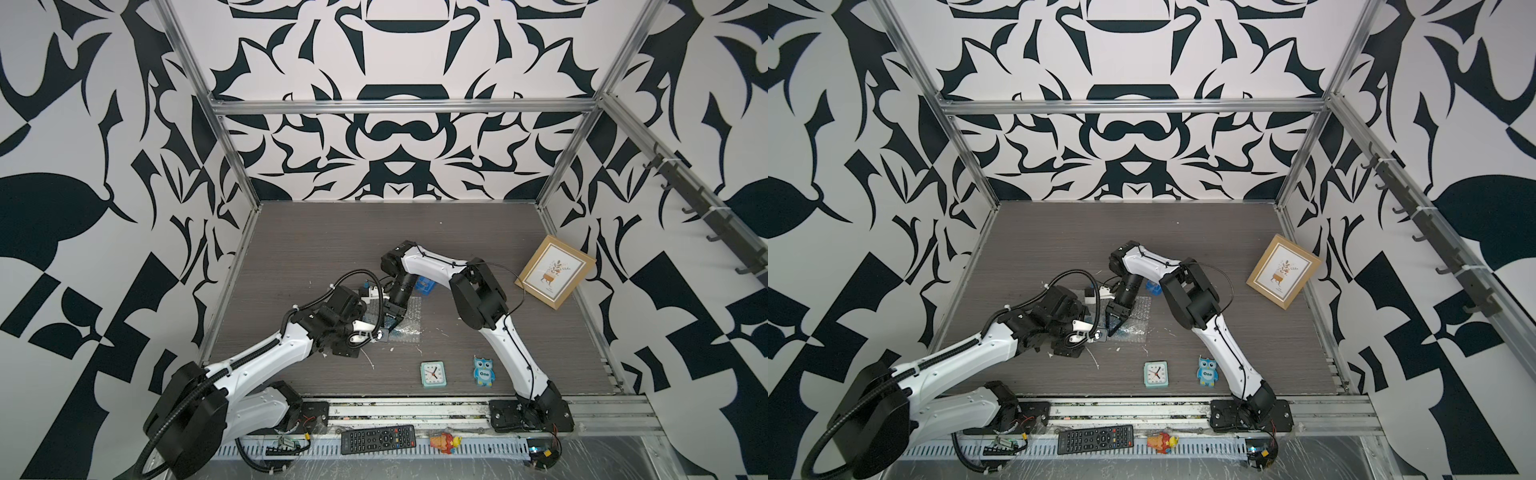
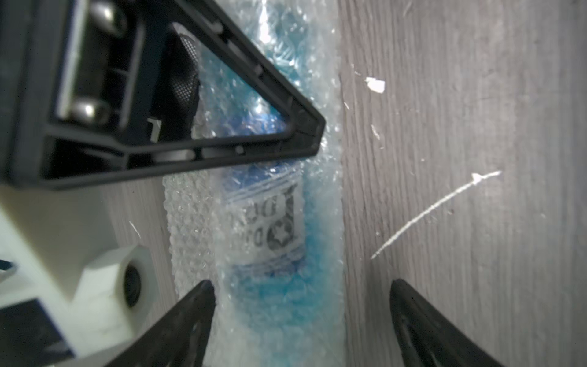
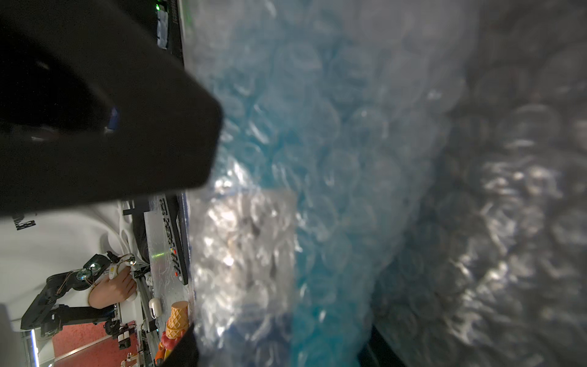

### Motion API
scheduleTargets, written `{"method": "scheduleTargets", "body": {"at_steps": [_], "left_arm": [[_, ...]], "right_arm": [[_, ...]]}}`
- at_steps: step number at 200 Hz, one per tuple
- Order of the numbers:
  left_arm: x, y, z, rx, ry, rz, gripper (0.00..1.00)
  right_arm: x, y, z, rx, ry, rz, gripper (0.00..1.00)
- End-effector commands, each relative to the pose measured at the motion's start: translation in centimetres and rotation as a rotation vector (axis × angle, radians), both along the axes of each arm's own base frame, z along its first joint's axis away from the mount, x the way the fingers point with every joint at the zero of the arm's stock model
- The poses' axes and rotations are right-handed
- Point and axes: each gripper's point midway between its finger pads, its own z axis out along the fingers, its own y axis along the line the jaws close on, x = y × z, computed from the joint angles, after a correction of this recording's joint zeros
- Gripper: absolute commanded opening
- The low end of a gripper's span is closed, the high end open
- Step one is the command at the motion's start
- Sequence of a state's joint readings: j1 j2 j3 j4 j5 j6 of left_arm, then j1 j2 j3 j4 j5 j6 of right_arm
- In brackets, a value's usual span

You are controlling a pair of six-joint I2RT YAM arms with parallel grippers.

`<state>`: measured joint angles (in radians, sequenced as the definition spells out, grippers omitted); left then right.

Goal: Wrap wine bottles in bubble wrap
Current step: Wrap the wine bottle in bubble wrap.

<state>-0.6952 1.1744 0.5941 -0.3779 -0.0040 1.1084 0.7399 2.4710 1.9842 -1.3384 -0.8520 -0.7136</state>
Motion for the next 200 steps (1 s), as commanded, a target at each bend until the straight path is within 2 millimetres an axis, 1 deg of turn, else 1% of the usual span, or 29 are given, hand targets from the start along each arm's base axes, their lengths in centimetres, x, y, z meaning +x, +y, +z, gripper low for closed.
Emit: {"method": "scheduleTargets", "body": {"at_steps": [1,14,19,21,29,49,60,63,74,91,93,97,108,117,120,123,132,150,163,183,200], "left_arm": [[1.5,-1.5,0.4,-0.029,-0.057,-0.035,0.9],[1.9,-1.5,-0.4,-0.01,-0.058,-0.039,0.9],[2.1,-1.5,-0.4,-0.005,-0.066,-0.037,0.9],[2.1,-1.4,-1.0,0.012,-0.05,-0.036,0.9],[2.4,-1.2,-1.7,0.038,-0.048,-0.023,0.89],[2.7,-0.1,-3.0,0.103,-0.036,0.014,0.87],[2.8,0.7,-3.3,0.151,-0.028,0.044,0.86],[2.8,0.9,-3.3,0.16,-0.027,0.054,0.82],[2.8,1.2,-3.1,0.166,-0.015,0.079,0.77],[1.8,1.1,-3.1,0.145,0.028,0.067,0.67],[1.7,1.0,-3.1,0.143,0.034,0.067,0.65],[1.5,1.0,-3.1,0.14,0.044,0.067,0.62],[1.1,1.1,-3.2,0.139,0.065,0.068,0.55],[0.7,1.1,-3.4,0.141,0.087,0.068,0.51],[0.6,1.1,-3.3,0.139,0.093,0.065,0.5],[0.4,1.1,-3.4,0.139,0.099,0.063,0.49],[0.1,1.2,-3.4,0.142,0.115,0.057,0.46],[-0.1,1.4,-3.4,0.158,0.135,0.059,0.44],[-0.5,1.5,-3.3,0.166,0.158,0.059,0.42],[-1.4,1.6,-3.2,0.17,0.222,0.058,0.41],[-1.9,1.6,-3.2,0.163,0.272,0.067,0.41]], "right_arm": [[-1.5,-1.3,-1.0,-0.094,0.028,0.046,0.2],[-1.4,-1.3,-1.0,-0.096,0.027,0.043,0.21],[-1.4,-1.3,-1.1,-0.096,0.026,0.042,0.21],[-1.4,-1.3,-1.1,-0.095,0.026,0.041,0.22],[-1.4,-1.3,-1.1,-0.094,0.026,0.04,0.22],[-1.2,-1.3,-1.2,-0.101,0.021,0.03,0.27],[-1.0,-1.4,-1.2,-0.112,0.018,0.019,0.31],[-1.1,-1.4,-1.3,-0.115,0.017,0.016,0.33],[-0.8,-1.5,-1.3,-0.122,0.009,0.003,0.38],[-0.6,-1.7,-1.7,-0.129,0.01,-0.016,0.46],[-0.4,-1.6,-1.0,-0.117,-0.004,-0.021,0.47],[-0.2,-1.6,-0.6,-0.11,-0.01,-0.027,0.48],[0.0,-1.6,-0.1,-0.101,-0.012,-0.043,0.51],[0.4,-1.6,0.4,-0.093,-0.024,-0.061,0.55],[0.5,-1.6,0.4,-0.091,-0.027,-0.067,0.57],[0.6,-1.6,0.7,-0.087,-0.03,-0.073,0.62],[0.9,-1.5,1.4,-0.067,-0.034,-0.088,0.66],[1.7,-1.4,3.0,-0.034,-0.045,-0.128,0.76],[2.3,-1.4,4.1,-0.006,-0.058,-0.159,0.89],[3.4,-1.5,5.9,0.052,-0.067,-0.225,0.89],[4.6,-2.1,7.0,0.076,-0.091,-0.286,0.9]]}}
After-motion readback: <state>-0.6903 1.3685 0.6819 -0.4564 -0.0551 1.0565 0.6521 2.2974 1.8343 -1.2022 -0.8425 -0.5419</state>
